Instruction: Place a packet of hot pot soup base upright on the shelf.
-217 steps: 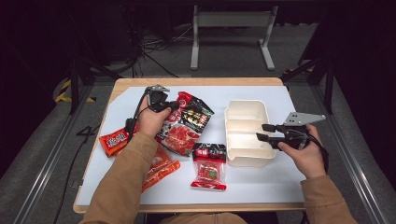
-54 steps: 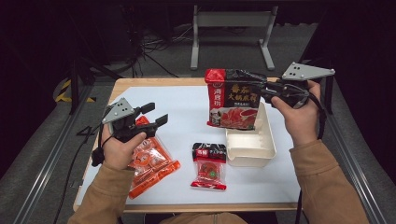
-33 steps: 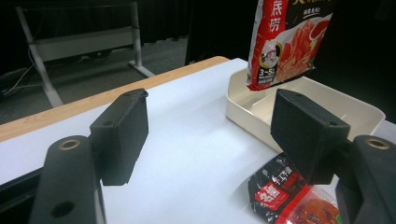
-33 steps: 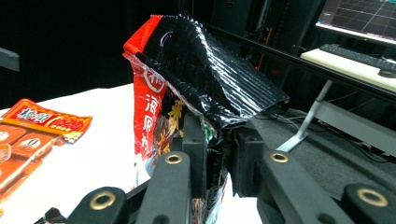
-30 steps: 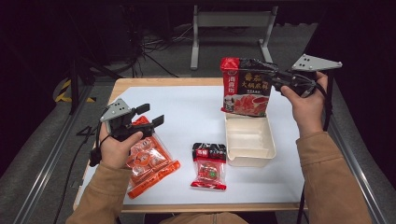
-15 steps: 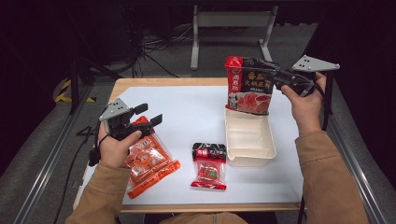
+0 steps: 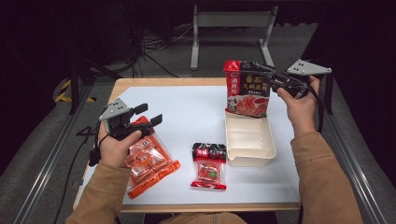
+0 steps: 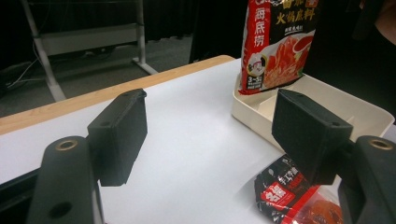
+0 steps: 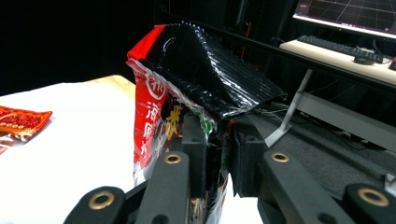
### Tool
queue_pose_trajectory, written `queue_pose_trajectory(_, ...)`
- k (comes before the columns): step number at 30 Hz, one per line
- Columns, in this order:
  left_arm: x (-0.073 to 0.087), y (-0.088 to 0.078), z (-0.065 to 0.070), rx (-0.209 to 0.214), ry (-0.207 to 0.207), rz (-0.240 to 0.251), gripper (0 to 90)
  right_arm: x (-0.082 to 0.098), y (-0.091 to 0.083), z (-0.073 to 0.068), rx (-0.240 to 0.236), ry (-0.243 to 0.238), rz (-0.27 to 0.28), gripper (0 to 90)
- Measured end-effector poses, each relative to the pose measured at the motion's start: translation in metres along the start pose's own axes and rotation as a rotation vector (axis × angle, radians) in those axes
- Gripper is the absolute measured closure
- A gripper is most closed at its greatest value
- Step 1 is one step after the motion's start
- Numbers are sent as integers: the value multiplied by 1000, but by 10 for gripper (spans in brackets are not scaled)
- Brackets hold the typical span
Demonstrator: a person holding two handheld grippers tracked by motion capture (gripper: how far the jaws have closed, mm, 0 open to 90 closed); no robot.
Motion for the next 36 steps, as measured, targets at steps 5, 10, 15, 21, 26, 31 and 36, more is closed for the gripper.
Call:
queue_pose_trajectory(5, 0, 0, 0, -1, -5, -2, 277, 7, 6, -1, 2, 13, -12, 777)
queue_pose_trajectory(10, 0, 0, 1, 1, -3, -1, 276, 11, 9, -2, -1, 18, -19, 775)
queue_pose_trajectory(15, 0, 0, 1, 1, -2, -4, 274, 17, 12, -3, -1, 26, -29, 763)
queue_pose_trajectory(21, 0, 0, 1, 1, -4, -3, 273, 20, 15, -6, -2, 26, -46, 752)
queue_pose_trajectory(26, 0, 0, 1, -1, 0, -3, 271, 27, 19, -8, -5, 25, -81, 743)
queue_pose_trajectory(31, 1, 0, 1, 0, -3, -6, 269, 34, 18, -7, -1, 50, -81, 737)
queue_pose_trajectory(36, 1, 2, 1, 0, 0, -10, 267, 39, 16, -7, -6, 67, -94, 729)
Point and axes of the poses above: each handheld gripper's, and its own axes: y roughly forward along the jaws, x roughly out of its underside, z roughly to its right, the point moved 6 cm from there along y, roughly forward along the jaws, and after that the axes turned 1 degree about -y, right-handed, at the moved point
